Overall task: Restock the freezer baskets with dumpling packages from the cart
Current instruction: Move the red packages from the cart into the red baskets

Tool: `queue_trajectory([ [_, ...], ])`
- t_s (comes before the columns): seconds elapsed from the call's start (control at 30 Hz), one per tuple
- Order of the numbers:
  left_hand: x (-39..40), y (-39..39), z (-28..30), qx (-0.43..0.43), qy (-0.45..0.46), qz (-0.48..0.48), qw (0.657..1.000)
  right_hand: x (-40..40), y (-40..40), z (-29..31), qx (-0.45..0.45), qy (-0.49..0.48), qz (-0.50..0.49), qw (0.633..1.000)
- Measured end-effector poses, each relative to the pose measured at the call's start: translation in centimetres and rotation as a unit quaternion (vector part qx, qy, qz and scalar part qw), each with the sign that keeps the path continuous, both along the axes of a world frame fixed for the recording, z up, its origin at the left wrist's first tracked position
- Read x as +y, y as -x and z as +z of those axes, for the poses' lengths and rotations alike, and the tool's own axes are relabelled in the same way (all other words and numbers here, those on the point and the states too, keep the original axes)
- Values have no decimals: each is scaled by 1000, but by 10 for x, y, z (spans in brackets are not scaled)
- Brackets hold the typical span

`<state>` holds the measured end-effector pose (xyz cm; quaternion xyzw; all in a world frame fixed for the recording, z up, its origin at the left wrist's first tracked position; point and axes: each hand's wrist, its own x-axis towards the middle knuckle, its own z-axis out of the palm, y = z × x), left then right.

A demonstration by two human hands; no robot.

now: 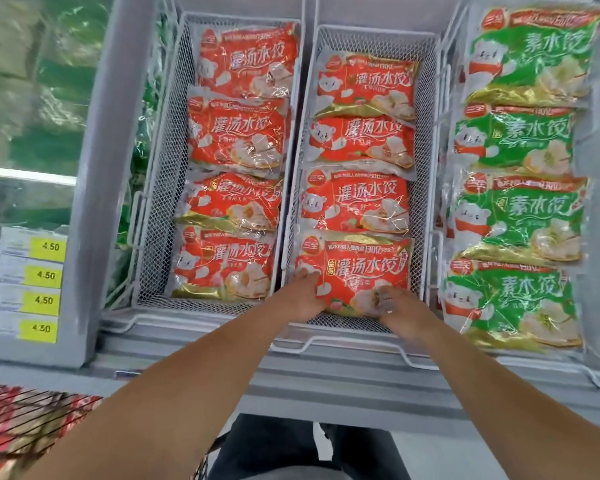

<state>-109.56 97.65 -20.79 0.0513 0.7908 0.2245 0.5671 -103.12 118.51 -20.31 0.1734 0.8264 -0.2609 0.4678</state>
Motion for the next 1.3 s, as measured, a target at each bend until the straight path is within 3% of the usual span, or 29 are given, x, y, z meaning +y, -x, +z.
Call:
queue_trajectory([
  [0.13, 1, 2, 18, 38, -3, 73, 997, 1, 3, 21, 60, -5, -54, 997],
  [0.3, -10, -11, 64, 140, -29, 191, 971, -5, -3, 51, 162, -7, -32, 986],
  [0.43, -34, -48, 99, 225, -65, 315, 920, -22, -25, 84, 249, 13, 22, 968],
  [0.6, -73, -126, 143, 332, -45, 415, 846, -55, -61, 119, 316, 48, 110, 941],
  [0.9, -167, -285, 171, 346, 48, 535, 769, -160, -133, 163, 356, 141, 219, 897],
  [1.07, -208, -356, 171, 329, 80, 583, 739, -217, -167, 163, 335, 169, 293, 879],
  [1.3, -290, -459, 163, 302, 127, 668, 669, -329, -226, 151, 296, 187, 410, 842],
])
